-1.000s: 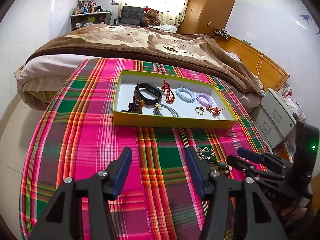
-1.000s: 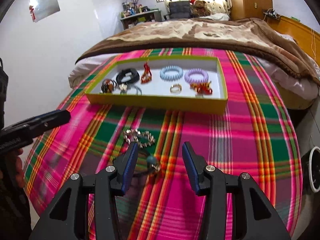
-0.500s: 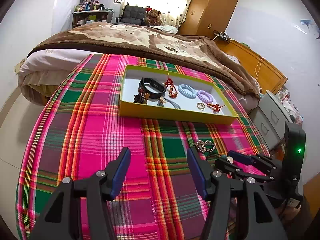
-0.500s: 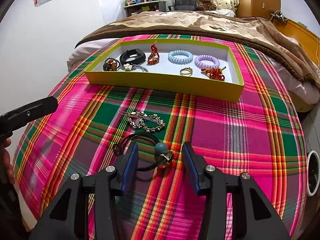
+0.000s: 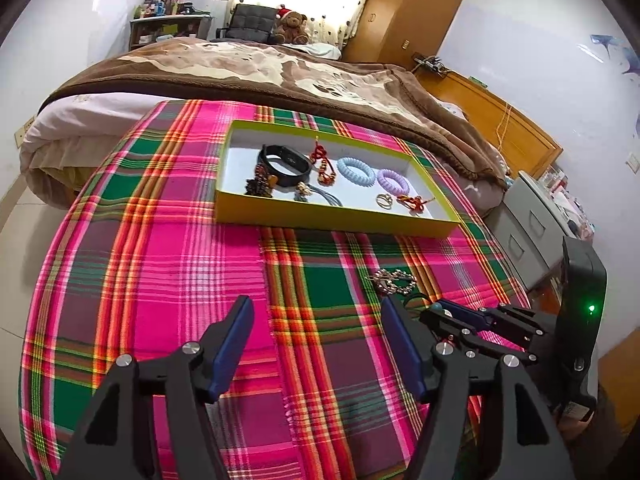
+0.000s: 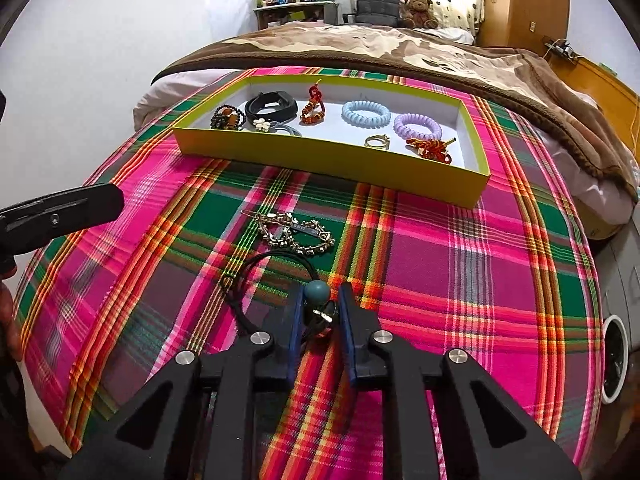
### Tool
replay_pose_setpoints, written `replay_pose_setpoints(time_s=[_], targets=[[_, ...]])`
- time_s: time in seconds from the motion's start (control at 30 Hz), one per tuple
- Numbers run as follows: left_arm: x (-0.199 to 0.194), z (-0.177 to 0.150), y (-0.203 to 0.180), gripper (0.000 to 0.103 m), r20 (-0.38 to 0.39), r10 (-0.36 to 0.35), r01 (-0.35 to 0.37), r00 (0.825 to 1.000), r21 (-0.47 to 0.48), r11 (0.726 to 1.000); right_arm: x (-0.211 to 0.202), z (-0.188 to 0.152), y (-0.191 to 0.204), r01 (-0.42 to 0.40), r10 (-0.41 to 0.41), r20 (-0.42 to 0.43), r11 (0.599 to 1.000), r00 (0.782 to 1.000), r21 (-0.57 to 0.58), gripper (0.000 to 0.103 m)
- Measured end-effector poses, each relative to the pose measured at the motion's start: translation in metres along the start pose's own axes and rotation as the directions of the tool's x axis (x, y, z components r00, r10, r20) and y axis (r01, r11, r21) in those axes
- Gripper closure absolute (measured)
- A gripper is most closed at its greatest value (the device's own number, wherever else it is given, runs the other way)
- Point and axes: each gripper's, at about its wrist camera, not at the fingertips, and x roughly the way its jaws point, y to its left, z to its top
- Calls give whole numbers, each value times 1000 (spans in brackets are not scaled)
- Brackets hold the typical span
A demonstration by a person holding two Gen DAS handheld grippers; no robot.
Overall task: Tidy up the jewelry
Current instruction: 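Grasp the black cord hair tie with teal bead using the right gripper, then grasp the rhinestone hair clip with the left gripper while the right holds the cord tie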
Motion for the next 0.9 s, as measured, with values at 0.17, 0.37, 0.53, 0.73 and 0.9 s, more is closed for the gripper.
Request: replay_pose_setpoints(time_s=[0.17, 0.37, 0.53, 0.73, 0.9], targets=[[5, 1, -11, 35, -9, -8, 9, 1000, 41, 999, -5, -1, -2, -18, 17, 12, 1000, 1000, 7, 88], [15, 2, -28, 35, -30, -27, 29, 999, 91, 995, -18, -2, -16, -27, 25, 44, 998, 999, 49, 88], [25, 5, -44, 35, -34, -31, 36, 999, 143, 989, -25, -2, -28, -7, 3, 56, 997, 998, 71, 88], [47, 13, -56, 35, -79, -15, 31, 997, 205, 978, -34, -4, -47, 15, -24, 78, 994, 997, 111, 88], [60, 13, -70, 35, -110, -3, 34, 994, 277, 960, -39, -6, -61, 28, -41, 88, 990, 995, 137, 88]])
